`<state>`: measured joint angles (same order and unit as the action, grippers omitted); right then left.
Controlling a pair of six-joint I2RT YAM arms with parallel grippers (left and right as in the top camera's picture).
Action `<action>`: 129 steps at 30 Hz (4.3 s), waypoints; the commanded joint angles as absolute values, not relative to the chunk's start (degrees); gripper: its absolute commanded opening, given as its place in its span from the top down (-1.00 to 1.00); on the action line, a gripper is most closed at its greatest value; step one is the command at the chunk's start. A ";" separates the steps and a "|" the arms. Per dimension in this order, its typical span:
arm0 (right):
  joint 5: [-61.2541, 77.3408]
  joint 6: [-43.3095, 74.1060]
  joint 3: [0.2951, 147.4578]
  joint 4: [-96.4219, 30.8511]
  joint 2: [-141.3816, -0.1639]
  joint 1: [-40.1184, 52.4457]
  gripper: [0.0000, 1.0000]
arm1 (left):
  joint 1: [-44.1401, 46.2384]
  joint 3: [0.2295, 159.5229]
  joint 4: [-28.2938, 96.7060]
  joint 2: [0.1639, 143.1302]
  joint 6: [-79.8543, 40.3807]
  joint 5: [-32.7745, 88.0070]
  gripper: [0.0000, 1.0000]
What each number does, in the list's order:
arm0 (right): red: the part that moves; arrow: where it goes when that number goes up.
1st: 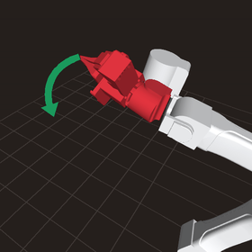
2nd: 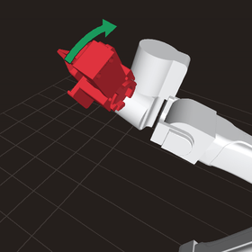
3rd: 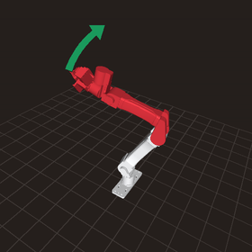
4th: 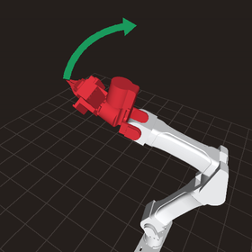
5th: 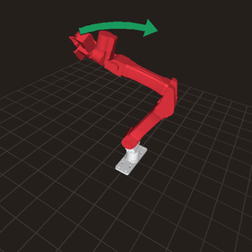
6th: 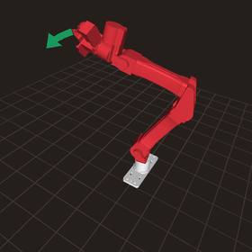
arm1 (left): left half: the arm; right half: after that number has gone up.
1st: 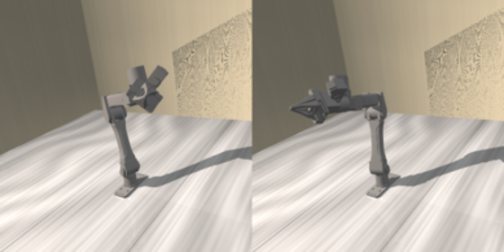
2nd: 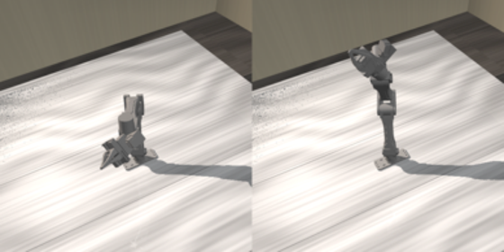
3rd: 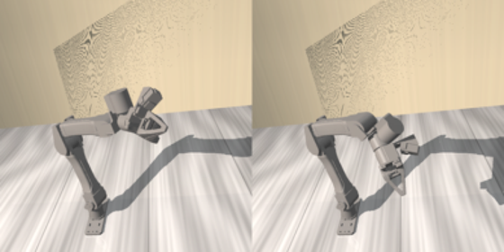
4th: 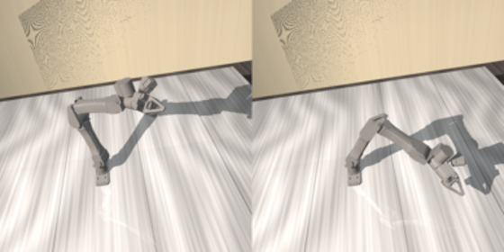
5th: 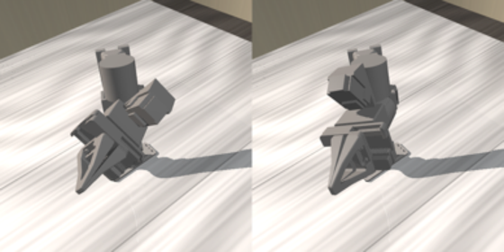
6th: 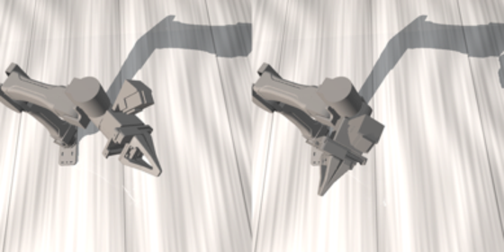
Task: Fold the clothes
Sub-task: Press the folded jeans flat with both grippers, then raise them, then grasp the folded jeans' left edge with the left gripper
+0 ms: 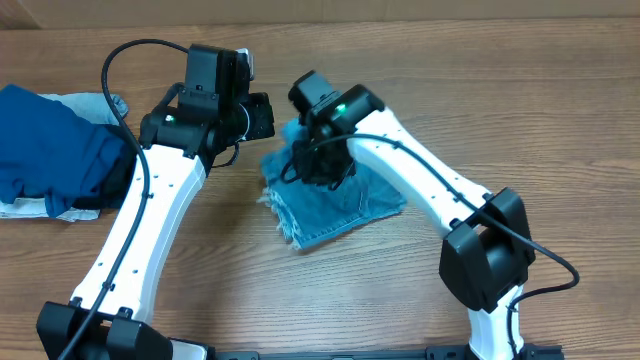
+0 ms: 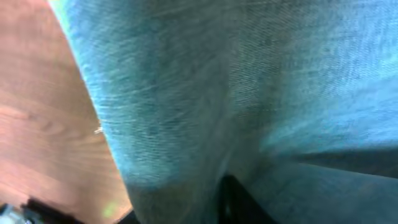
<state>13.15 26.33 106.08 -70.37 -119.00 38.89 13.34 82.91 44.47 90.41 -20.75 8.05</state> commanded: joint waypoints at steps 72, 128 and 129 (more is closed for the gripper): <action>37.04 29.26 68.05 -49.01 -111.26 38.50 0.92 | 14.81 75.53 50.24 113.12 -8.78 4.05 0.92; 15.46 22.74 73.14 -57.14 -81.76 -8.27 -1.00 | 2.48 25.12 17.17 75.88 -51.72 30.68 -0.72; 15.46 22.74 73.14 -57.41 -81.76 -8.27 -1.00 | 2.79 25.12 15.62 78.37 -50.61 30.46 -0.79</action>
